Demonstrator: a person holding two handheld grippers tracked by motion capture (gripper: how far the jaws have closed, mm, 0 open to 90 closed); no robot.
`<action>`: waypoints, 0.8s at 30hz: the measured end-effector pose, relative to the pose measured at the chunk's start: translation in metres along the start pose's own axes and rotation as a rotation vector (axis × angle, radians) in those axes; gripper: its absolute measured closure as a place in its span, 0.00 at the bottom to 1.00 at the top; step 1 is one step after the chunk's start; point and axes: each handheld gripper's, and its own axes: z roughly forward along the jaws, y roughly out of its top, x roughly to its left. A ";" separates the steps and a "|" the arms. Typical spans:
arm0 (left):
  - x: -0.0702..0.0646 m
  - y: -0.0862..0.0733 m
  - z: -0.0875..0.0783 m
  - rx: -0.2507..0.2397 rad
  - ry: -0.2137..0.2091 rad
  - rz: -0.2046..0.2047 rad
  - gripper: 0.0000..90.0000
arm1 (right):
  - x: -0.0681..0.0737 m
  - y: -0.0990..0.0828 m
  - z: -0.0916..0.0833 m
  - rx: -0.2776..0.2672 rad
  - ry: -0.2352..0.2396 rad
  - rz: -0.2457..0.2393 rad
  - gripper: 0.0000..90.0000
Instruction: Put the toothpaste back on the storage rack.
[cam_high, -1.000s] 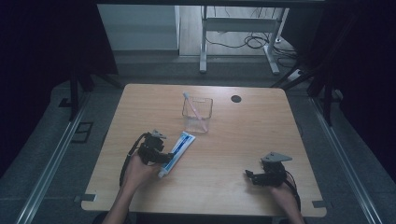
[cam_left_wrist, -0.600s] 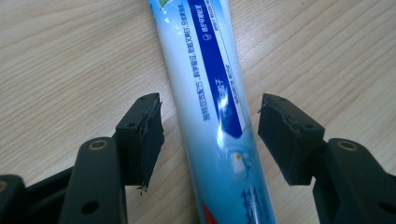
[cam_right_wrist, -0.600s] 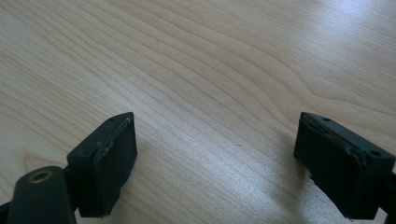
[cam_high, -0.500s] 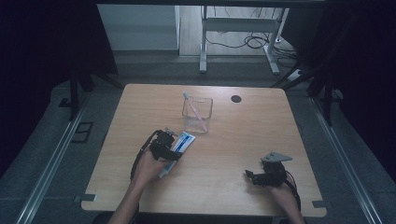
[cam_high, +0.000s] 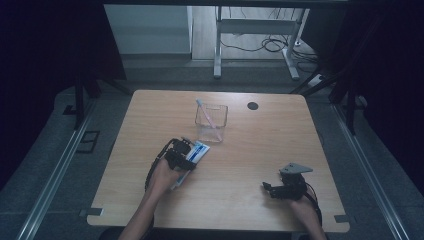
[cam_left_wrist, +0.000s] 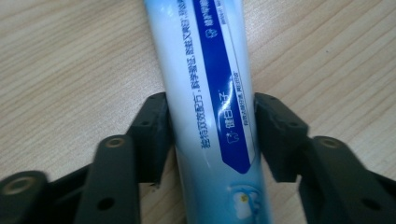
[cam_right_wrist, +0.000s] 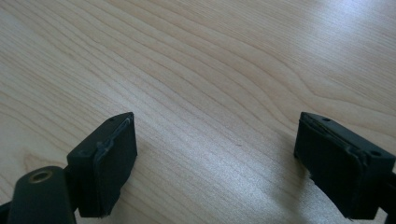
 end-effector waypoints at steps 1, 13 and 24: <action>0.000 0.000 -0.001 -0.002 -0.003 -0.003 0.61 | 0.000 0.000 0.000 0.000 0.000 0.000 0.15; 0.000 -0.002 -0.009 -0.030 -0.010 0.018 0.81 | 0.000 0.000 0.000 -0.002 0.001 -0.001 0.15; -0.005 -0.007 -0.021 -0.083 -0.042 0.055 0.82 | 0.000 0.000 0.000 0.000 0.000 -0.001 0.15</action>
